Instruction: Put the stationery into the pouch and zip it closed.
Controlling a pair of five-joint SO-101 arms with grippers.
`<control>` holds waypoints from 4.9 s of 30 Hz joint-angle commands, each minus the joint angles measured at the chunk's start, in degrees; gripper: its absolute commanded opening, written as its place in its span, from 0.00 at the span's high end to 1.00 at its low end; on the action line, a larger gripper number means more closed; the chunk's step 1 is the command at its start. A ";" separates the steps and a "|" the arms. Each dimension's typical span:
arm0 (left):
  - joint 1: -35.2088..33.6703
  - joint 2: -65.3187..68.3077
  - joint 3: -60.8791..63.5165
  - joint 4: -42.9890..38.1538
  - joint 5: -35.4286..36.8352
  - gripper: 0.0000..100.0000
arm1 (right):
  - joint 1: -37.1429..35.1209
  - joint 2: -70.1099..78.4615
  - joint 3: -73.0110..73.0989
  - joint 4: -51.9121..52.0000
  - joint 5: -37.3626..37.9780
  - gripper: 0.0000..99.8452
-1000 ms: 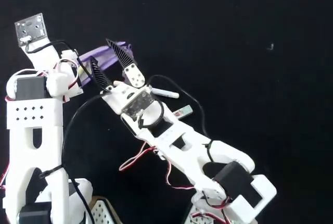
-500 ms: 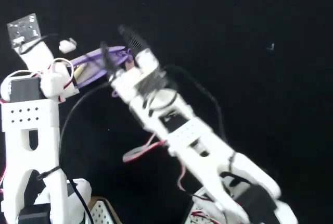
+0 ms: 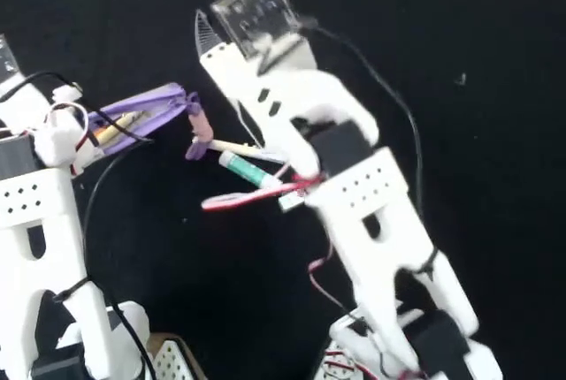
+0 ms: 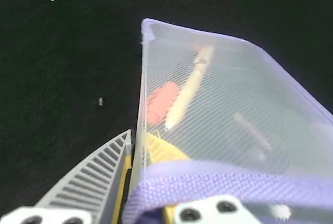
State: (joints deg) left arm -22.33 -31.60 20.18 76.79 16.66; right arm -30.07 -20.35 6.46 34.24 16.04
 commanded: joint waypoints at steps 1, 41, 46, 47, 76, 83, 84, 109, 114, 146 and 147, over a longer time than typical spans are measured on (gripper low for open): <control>-3.21 0.70 -1.71 -0.97 0.70 0.97 | 1.14 7.87 -20.35 16.62 6.86 0.82; -21.49 0.88 -6.46 -4.57 -0.97 0.97 | -3.43 76.00 -53.05 37.98 19.69 0.82; -21.41 0.88 -6.46 -4.31 -0.97 0.97 | -3.87 77.23 -55.69 38.07 19.60 0.82; -21.23 0.88 -6.46 -4.22 -0.97 0.97 | -3.87 77.49 -55.78 38.07 19.60 0.82; -16.84 0.79 -5.32 -4.57 -1.05 0.97 | -10.20 71.60 -61.93 56.70 21.01 0.89; -16.84 0.70 -5.23 -4.57 -1.05 0.97 | -10.46 70.99 -64.40 60.75 23.30 0.89; -16.84 0.70 -5.23 -4.57 -1.05 0.97 | -10.55 70.99 -65.19 61.45 23.30 0.89; -17.27 0.88 -5.05 -6.77 -0.97 0.97 | -10.02 67.91 -61.32 66.99 30.95 0.75; -17.27 0.88 -5.05 -6.77 -0.97 0.97 | -10.11 62.11 -49.98 66.55 36.84 0.77; -17.27 0.88 -4.88 -6.68 -1.14 0.97 | -4.13 69.67 -40.22 41.14 42.02 0.81; -17.27 0.88 -4.88 -6.59 -1.14 0.97 | -4.13 70.46 -41.71 42.29 42.02 0.83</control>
State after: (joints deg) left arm -40.09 -30.11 17.27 71.69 16.04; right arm -35.34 47.69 -29.76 74.95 57.54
